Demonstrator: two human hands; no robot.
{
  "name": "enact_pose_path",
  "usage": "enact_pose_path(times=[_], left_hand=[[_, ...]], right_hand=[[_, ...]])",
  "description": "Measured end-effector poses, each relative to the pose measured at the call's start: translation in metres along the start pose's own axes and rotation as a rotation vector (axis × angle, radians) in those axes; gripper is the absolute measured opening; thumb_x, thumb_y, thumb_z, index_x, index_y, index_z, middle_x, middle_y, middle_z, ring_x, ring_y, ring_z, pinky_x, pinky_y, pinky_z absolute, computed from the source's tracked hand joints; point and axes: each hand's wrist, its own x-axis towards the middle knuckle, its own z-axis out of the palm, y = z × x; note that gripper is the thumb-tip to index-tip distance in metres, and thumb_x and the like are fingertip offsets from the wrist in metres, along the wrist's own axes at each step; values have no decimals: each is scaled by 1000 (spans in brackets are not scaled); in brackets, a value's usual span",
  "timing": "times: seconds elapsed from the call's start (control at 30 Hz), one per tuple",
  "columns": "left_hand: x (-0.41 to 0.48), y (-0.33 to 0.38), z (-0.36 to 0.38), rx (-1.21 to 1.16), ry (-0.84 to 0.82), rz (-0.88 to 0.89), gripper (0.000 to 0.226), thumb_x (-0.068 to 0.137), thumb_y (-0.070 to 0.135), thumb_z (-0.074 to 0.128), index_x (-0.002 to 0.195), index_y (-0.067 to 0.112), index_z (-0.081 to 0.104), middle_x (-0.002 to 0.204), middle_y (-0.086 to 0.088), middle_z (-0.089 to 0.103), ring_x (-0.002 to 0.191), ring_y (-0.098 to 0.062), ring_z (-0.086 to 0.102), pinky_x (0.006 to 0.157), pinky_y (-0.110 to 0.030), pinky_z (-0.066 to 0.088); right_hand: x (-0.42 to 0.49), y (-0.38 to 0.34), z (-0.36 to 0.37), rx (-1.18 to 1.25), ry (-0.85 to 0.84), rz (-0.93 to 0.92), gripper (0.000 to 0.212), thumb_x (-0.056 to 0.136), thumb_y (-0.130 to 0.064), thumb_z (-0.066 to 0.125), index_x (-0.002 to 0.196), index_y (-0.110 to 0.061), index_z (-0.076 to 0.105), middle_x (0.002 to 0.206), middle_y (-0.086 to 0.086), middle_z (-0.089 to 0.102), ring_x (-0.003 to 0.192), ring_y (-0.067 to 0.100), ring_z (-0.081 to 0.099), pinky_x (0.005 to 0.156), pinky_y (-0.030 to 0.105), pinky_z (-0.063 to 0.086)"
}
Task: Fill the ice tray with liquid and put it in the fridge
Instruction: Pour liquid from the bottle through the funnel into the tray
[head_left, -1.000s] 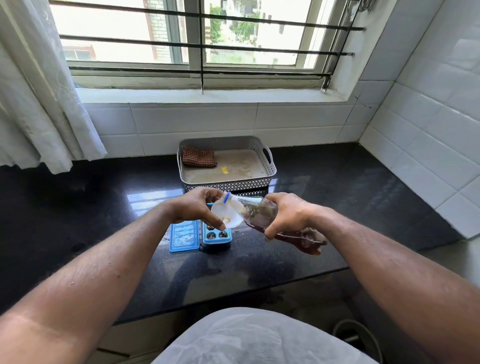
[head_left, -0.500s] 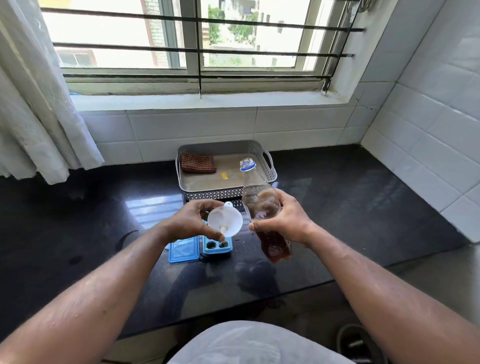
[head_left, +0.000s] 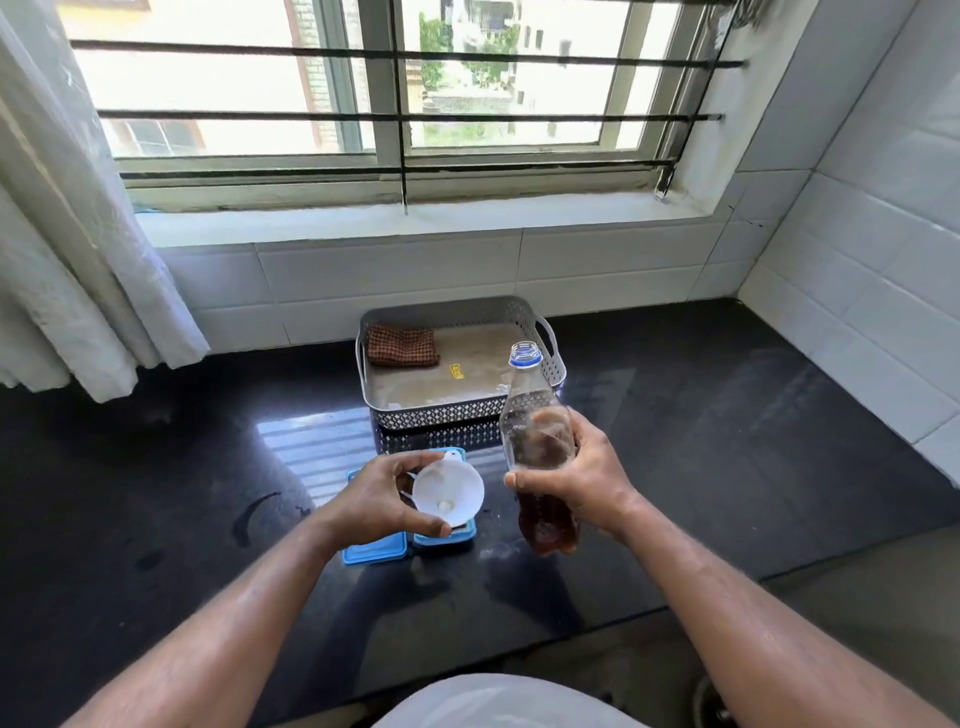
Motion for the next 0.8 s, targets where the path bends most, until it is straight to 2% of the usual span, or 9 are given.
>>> enact_pose_path(times=[0.17,0.33,0.5,0.6,0.67,0.8], left_hand=[[6,2,-4,-16,-3,18,85,53,17,101,129,33,65,113,-2,75,102,-16,74,80,-24,60],[15,9,-6,-16,-6,39,88,49,28,102,128,35,65,117,2,74,107,-16,72,88,-31,62],[19,7,-8,28,-16,21,93,44,42,103,129,39,65,116,8,73,106,-13,72,90,-32,62],[19,4,-7,32,-11,-16,88,42,42,103,122,46,65,111,8,75,103,-13,73,91,-36,62],[19,3,-7,20,-12,-32,86,42,43,104,118,50,65,109,8,77,101,-13,74,91,-36,62],[19,-2,-7,-22,-7,-69,95,39,49,103,125,45,64,109,8,77,99,-11,75,91,-31,62]], right_hand=[[9,-1,6,38,56,-19,75,46,-33,104,111,-36,66,103,-6,78,94,13,76,80,27,61],[22,-1,12,55,68,-8,80,49,-24,105,118,-27,65,112,1,77,104,17,75,96,38,60],[30,3,17,64,75,16,84,44,-30,104,118,-26,63,114,4,76,103,18,76,94,42,62],[33,12,21,45,104,3,79,48,-23,103,117,-22,64,112,3,76,105,19,74,98,45,60],[34,17,23,48,120,1,80,48,-25,102,117,-23,63,113,4,76,108,22,73,101,47,58],[33,28,25,47,141,-11,80,46,-33,102,116,-30,63,113,-1,76,105,15,74,97,41,60]])
